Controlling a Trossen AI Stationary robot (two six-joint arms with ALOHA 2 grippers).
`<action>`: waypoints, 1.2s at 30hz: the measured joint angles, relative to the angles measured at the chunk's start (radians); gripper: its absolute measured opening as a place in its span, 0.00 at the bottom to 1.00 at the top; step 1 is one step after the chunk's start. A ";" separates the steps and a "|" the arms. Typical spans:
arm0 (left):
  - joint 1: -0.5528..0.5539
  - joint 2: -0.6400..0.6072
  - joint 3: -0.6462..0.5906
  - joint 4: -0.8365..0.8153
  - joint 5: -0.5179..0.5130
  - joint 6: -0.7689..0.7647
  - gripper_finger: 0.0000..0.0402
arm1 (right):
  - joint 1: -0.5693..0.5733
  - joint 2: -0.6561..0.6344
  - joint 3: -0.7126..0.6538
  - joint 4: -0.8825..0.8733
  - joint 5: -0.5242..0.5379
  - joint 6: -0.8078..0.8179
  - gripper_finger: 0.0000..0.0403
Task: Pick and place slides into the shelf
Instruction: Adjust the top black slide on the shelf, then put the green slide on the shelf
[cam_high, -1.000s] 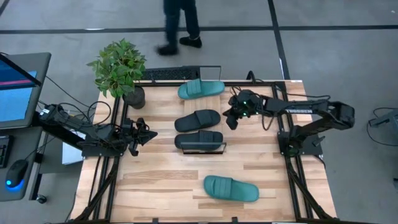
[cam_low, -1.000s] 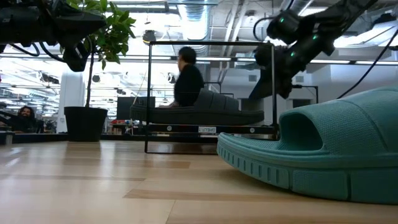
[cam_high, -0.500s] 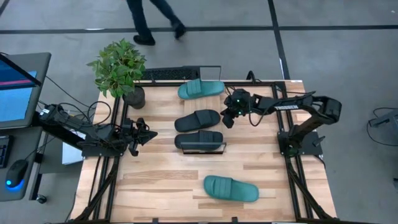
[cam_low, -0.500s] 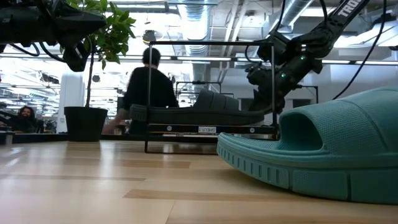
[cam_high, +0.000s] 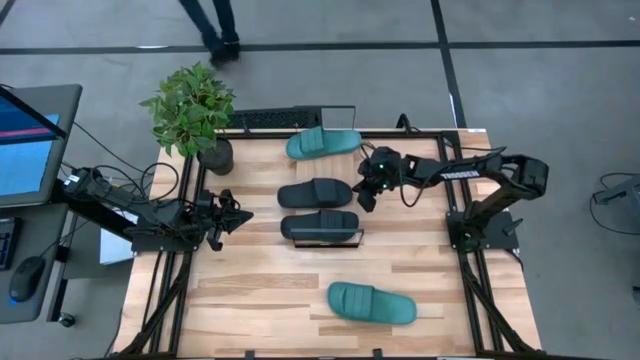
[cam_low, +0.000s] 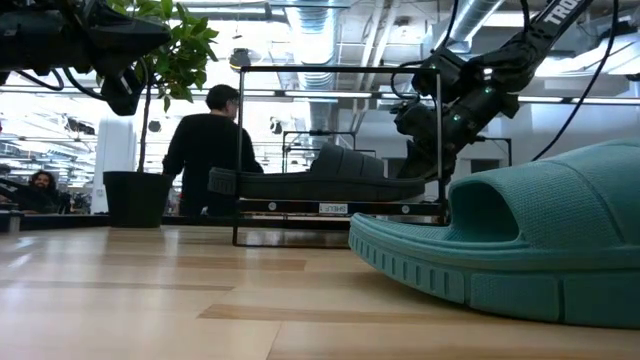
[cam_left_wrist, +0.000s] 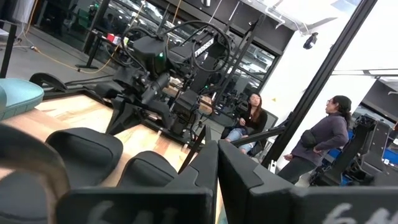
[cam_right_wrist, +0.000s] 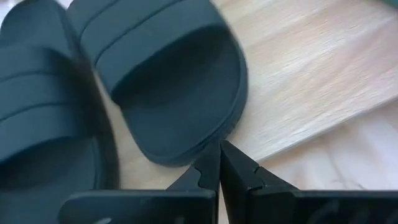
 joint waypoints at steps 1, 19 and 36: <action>0.000 0.000 0.000 0.000 0.000 0.000 0.00 | 0.009 0.000 0.000 -0.007 0.000 0.000 0.00; 0.000 0.000 0.000 0.000 0.001 -0.021 0.00 | 0.075 -0.071 0.000 -0.084 0.103 -0.003 0.00; 0.000 0.000 0.000 -0.004 -0.163 0.059 0.00 | -0.122 -0.148 0.084 -0.067 0.041 -0.043 0.00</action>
